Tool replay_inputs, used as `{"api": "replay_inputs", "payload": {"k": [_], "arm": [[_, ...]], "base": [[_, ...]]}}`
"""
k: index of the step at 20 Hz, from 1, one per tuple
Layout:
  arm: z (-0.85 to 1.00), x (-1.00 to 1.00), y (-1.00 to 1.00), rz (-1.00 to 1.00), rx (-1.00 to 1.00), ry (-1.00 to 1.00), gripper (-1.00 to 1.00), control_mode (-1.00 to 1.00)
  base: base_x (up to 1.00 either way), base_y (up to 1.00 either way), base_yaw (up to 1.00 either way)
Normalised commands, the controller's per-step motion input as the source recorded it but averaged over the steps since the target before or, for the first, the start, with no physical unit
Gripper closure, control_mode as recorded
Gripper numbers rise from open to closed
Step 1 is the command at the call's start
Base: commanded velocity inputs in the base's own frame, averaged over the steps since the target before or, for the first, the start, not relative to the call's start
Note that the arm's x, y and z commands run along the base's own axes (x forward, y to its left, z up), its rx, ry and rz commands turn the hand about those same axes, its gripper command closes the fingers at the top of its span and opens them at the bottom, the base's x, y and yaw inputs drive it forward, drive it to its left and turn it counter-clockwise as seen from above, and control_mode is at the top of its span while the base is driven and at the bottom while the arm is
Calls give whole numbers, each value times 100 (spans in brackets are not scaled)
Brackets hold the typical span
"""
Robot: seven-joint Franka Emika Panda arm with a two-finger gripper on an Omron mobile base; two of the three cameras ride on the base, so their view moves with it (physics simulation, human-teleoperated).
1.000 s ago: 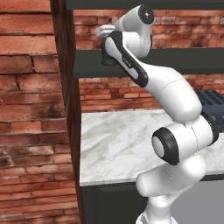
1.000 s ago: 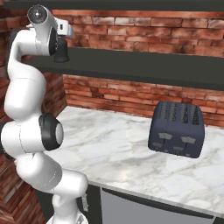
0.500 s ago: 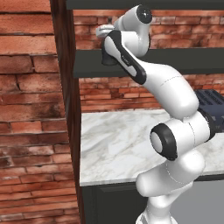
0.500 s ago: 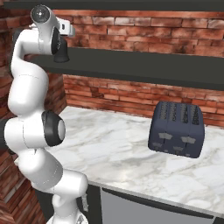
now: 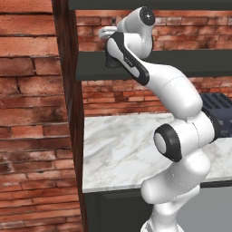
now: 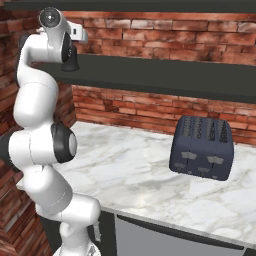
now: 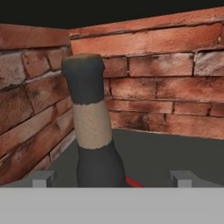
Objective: Get the candle and the liquor from the cabinet and move them to the dining counter.
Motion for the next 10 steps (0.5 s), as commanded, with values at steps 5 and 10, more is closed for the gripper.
{"api": "replay_inputs", "payload": {"k": [5, 10], "arm": [[-4, 1, 3, 0, 0, 0, -100, -100], [-4, 0, 7, 0, 1, 0, -100, -100]], "base": [[0, 0, 0], [0, 0, 0]]}}
